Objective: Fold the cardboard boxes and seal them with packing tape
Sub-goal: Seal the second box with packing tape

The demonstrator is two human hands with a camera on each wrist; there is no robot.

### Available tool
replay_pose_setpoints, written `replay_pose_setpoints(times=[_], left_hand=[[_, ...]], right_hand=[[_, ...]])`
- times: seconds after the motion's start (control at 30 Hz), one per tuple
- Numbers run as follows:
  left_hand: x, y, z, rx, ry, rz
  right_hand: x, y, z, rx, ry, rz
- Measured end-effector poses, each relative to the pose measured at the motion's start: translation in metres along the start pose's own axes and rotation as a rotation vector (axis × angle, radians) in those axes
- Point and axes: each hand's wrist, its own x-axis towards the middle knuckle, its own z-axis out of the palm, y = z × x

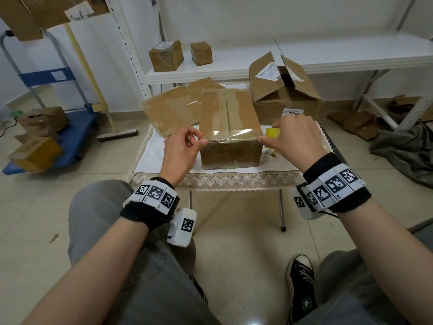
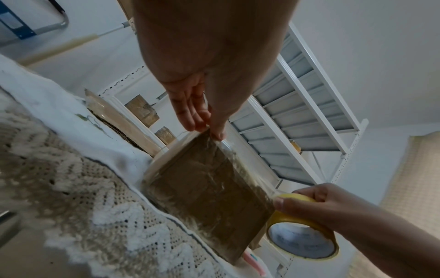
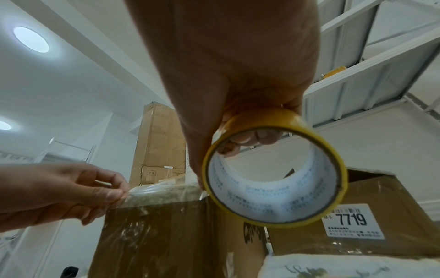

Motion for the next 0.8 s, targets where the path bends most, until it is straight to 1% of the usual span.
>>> replay_pose_setpoints(times=[0.17, 0.23, 0.3, 0.37, 0.43, 0.6, 0.7, 0.8], left_hand=[[0.006, -0.008, -0.003, 0.084, -0.064, 0.098], [0.007, -0.009, -0.001, 0.079, -0.08, 0.094], [0.007, -0.007, 0.002, 0.037, -0.083, 0.055], [0.008, -0.001, 0.009, 0.011, -0.064, 0.019], [0.006, 0.007, 0.017, 0.042, -0.03, -0.005], [0.003, 0.019, 0.04, 0.202, 0.024, 0.027], [0.003, 0.012, 0.045, 0.189, 0.079, 0.043], [0.004, 0.002, 0.041, 0.125, 0.089, 0.058]], right_hand=[[0.003, 0.002, 0.003, -0.036, -0.01, -0.006], [0.004, 0.004, 0.006, -0.045, -0.01, 0.013], [0.004, 0.003, 0.008, -0.042, -0.014, 0.011], [0.004, 0.002, 0.01, -0.047, 0.009, -0.009], [0.006, 0.004, 0.013, -0.062, 0.035, -0.01], [0.005, -0.005, 0.02, -0.102, 0.114, 0.007], [0.004, -0.009, 0.023, -0.119, 0.141, -0.004], [0.004, -0.006, 0.024, -0.104, 0.12, -0.016]])
